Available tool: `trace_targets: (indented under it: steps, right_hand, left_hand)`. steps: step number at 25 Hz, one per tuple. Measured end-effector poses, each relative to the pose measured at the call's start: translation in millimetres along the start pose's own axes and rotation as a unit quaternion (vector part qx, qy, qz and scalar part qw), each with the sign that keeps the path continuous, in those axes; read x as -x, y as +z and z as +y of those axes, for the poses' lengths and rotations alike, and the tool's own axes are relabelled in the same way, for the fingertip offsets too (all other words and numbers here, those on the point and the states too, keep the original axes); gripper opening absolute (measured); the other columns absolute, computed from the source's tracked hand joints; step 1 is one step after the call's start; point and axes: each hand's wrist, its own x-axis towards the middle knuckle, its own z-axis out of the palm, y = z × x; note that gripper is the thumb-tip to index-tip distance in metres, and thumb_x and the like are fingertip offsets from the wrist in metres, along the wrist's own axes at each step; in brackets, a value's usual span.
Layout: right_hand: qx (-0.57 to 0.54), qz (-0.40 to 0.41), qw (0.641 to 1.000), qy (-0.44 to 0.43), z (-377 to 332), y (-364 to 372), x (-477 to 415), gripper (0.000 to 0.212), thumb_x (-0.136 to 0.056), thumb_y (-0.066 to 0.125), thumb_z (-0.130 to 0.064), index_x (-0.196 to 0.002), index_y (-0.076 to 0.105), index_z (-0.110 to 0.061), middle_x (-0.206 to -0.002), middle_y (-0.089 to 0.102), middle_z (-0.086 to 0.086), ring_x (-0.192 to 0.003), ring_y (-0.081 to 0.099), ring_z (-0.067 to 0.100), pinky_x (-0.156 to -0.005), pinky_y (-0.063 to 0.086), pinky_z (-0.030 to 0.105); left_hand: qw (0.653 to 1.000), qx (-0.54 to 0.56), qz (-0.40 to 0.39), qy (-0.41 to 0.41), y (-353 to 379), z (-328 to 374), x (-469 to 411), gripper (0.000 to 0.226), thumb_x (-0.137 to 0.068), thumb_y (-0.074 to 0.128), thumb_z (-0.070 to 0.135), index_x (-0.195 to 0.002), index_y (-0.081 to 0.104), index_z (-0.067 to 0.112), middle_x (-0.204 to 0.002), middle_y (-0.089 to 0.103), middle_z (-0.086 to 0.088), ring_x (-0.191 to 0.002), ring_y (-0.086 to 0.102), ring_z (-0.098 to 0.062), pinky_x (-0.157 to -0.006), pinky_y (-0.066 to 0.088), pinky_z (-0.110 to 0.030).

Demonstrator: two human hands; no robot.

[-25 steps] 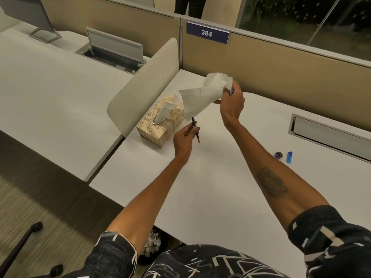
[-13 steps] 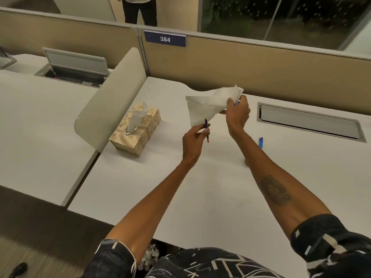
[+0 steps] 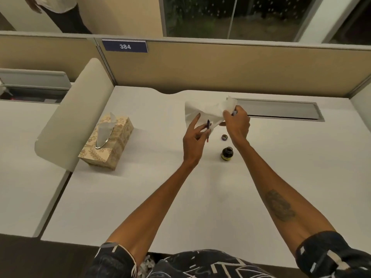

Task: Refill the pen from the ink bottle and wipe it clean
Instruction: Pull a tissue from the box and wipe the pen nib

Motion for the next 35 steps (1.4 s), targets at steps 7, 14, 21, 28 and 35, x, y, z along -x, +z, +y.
trace_targets:
  steps: [7,14,21,28,35]
  right_hand:
    - [0.044,0.046,0.998,0.017,21.4,-30.8,-14.7,0.022,-0.091,0.062,-0.021,-0.102,0.06,-0.002,-0.105,0.066,0.009,-0.083,0.06,0.018,-0.07,0.055,0.031]
    - [-0.168,-0.059,0.971,0.16,31.8,-52.4,-38.2,0.031,-0.087,0.069,-0.022,-0.113,0.06,-0.009,-0.112,0.069,0.013,-0.099,0.07,0.032,-0.053,0.046,0.021]
    - [-0.266,-0.145,0.931,0.204,34.4,-74.7,-47.1,0.038,-0.09,0.069,-0.027,-0.119,0.058,-0.006,-0.117,0.069,0.02,-0.088,0.068,0.03,-0.036,0.033,0.016]
    - [-0.093,-0.127,0.985,0.076,51.9,-98.3,-61.3,0.066,-0.077,0.082,-0.023,-0.134,0.05,-0.019,-0.137,0.057,0.008,-0.12,0.058,0.025,-0.072,0.051,0.024]
    - [-0.022,-0.286,0.958,0.011,57.2,-105.8,-62.9,0.075,-0.08,0.079,-0.023,-0.145,0.043,-0.029,-0.144,0.046,0.001,-0.118,0.052,0.027,-0.07,0.054,0.027]
  left_hand:
    - [0.998,-0.003,-0.05,0.049,37.8,10.3,6.3,0.041,-0.093,0.067,0.016,-0.132,0.062,0.006,-0.139,0.05,0.033,-0.114,0.061,0.006,-0.092,0.051,-0.012]
    - [0.991,-0.019,-0.132,0.015,62.7,8.8,3.1,0.05,-0.092,0.069,0.017,-0.135,0.049,0.032,-0.156,0.043,-0.004,-0.132,0.053,-0.022,-0.091,0.038,0.0]
    - [0.991,0.017,-0.129,0.007,79.0,12.6,-5.4,0.035,-0.094,0.065,0.014,-0.13,0.065,0.013,-0.13,0.067,-0.002,-0.11,0.065,-0.013,-0.092,0.056,-0.021]
    - [0.981,0.116,-0.126,-0.087,83.9,9.8,-15.2,0.035,-0.095,0.065,0.015,-0.128,0.065,0.007,-0.118,0.073,-0.01,-0.089,0.075,-0.016,-0.086,0.061,-0.033]
    - [0.956,0.197,-0.165,-0.143,80.0,16.3,-23.2,0.028,-0.096,0.062,0.011,-0.121,0.068,0.001,-0.1,0.076,-0.008,-0.08,0.075,-0.018,-0.076,0.06,-0.029]
